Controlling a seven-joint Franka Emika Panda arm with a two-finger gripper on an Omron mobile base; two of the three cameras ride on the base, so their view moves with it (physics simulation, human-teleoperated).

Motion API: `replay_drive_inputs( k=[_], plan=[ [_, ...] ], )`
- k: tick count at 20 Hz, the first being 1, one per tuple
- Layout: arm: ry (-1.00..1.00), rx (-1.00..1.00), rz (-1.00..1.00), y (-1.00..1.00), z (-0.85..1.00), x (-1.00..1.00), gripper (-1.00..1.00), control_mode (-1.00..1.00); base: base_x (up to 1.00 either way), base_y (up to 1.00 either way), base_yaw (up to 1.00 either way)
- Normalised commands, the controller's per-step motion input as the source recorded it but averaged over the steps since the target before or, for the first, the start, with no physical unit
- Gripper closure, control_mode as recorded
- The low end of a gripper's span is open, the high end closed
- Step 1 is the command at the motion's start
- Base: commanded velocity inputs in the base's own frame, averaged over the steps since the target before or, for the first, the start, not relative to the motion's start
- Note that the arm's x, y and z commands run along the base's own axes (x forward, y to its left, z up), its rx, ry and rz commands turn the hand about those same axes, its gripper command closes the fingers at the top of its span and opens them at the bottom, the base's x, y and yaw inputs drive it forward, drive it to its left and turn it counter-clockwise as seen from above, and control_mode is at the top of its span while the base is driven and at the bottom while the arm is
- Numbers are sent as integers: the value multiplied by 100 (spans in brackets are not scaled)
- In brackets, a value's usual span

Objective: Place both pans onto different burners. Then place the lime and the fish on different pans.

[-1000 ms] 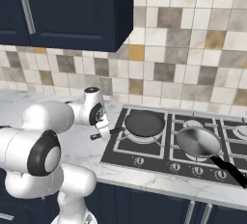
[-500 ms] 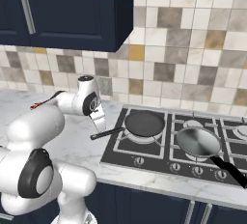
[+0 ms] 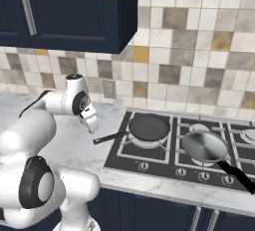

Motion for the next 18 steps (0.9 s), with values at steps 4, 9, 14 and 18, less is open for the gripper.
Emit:
replay_drive_inputs(
  k=[4,9,14,18],
  plan=[
    [0,12,19,42,14,-3,-100,-100,0,0,0],
    [0,10,22,46,4,0,-100,-100,0,0,0],
    [0,3,25,62,0,0,-100,-100,0,0,0],
    [0,0,20,64,0,5,-100,-100,0,0,0]
  ],
)
